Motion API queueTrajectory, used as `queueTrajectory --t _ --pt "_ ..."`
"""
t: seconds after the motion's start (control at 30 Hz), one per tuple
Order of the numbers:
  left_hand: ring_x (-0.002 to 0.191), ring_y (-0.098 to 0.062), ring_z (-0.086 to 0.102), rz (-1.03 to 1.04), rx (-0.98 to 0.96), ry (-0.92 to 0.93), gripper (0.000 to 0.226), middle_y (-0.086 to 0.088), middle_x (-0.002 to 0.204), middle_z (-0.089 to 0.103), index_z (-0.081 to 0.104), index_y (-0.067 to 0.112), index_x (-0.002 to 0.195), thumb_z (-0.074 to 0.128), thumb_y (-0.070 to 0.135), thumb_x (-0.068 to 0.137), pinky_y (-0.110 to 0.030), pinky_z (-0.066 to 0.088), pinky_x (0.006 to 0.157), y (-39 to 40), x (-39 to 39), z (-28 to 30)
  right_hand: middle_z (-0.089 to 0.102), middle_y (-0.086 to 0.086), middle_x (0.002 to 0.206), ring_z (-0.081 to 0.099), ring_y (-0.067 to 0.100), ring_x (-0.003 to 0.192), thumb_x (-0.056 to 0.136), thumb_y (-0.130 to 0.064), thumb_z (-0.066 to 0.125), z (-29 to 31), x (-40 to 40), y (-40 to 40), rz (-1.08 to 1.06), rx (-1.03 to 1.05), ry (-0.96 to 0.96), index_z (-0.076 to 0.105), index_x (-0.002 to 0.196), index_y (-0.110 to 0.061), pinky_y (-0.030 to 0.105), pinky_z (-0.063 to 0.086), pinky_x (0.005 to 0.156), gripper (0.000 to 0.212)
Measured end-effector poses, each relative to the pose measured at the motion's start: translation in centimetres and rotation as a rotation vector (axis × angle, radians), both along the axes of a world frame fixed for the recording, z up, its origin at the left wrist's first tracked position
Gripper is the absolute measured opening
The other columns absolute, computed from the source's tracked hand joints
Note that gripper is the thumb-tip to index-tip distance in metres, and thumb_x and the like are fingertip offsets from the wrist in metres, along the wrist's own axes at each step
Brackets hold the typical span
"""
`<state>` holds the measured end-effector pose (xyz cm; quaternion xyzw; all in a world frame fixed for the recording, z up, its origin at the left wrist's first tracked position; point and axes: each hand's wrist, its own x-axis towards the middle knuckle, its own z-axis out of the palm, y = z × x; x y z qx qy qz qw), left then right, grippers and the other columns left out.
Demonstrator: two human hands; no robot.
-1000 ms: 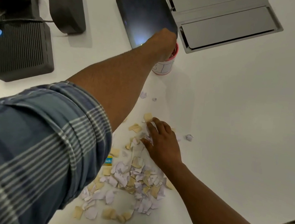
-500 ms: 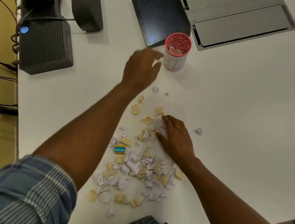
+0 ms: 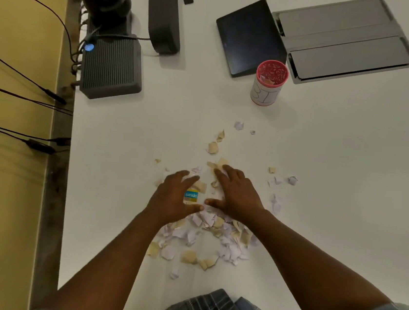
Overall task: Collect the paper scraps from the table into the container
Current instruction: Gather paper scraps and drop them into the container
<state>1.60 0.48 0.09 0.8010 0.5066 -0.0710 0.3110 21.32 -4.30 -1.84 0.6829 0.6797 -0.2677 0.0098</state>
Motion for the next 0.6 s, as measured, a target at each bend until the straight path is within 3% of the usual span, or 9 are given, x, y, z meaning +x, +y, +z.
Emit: queueTrajectory --t 0.2,0.3,0.37,0.5,0.6 --pt "0.131 -0.02 0.033 -0.061 -0.001 0.063 0.088 0.0 0.146 0.032 0.029 0.029 0.143 0.07 0.056 0.07 -0.036 0.044 0.1 -2.4 0.6 -0.6 0.03 0.006 0.151 0.032 0.027 0.133 0.086 -0.048 0.06 0.3 -1.4 -2.5 0.11 -0.009 -0.055 0.038 0.142 -0.022 0.038 0.039 0.102 0.066" --pt "0.124 -0.022 0.038 -0.082 0.041 0.064 0.078 -0.003 0.138 0.037 0.035 0.026 0.14 0.07 0.048 0.074 -0.037 0.049 0.093 -3.4 1.0 -0.9 0.046 0.01 0.137 0.047 0.028 0.118 0.089 -0.029 0.058 0.6 -1.2 -3.6 0.15 0.044 -0.061 0.054 0.129 -0.017 0.037 0.049 0.084 0.041" --pt "0.12 -0.022 0.04 -0.066 0.064 0.067 0.066 -0.004 0.133 0.039 0.04 0.024 0.137 0.069 0.037 0.079 -0.036 0.051 0.09 -3.9 1.2 -1.0 0.051 0.009 0.132 0.051 0.027 0.112 0.091 -0.025 0.057 0.9 -0.9 -4.1 0.153 0.073 -0.084 0.055 0.127 -0.017 0.036 0.05 0.076 0.037" --pt "0.117 -0.022 0.043 -0.055 0.093 0.045 0.053 -0.004 0.128 0.041 0.047 0.023 0.132 0.065 0.029 0.083 -0.036 0.053 0.086 -4.4 1.4 -1.1 0.043 0.005 0.141 0.044 0.026 0.123 0.092 -0.044 0.054 1.8 -0.7 -4.5 -0.054 0.034 -0.184 0.033 0.143 -0.023 0.038 0.044 0.092 0.06" --pt "0.125 -0.022 0.038 -0.013 0.1 0.058 0.064 -0.003 0.139 0.033 0.041 0.026 0.136 0.068 0.04 0.079 -0.034 0.052 0.088 -4.4 1.5 -1.0 0.033 0.006 0.147 0.038 0.028 0.128 0.084 -0.062 0.055 2.5 -1.0 -4.3 -0.239 -0.109 -0.153 0.019 0.148 -0.023 0.041 0.045 0.095 0.083"
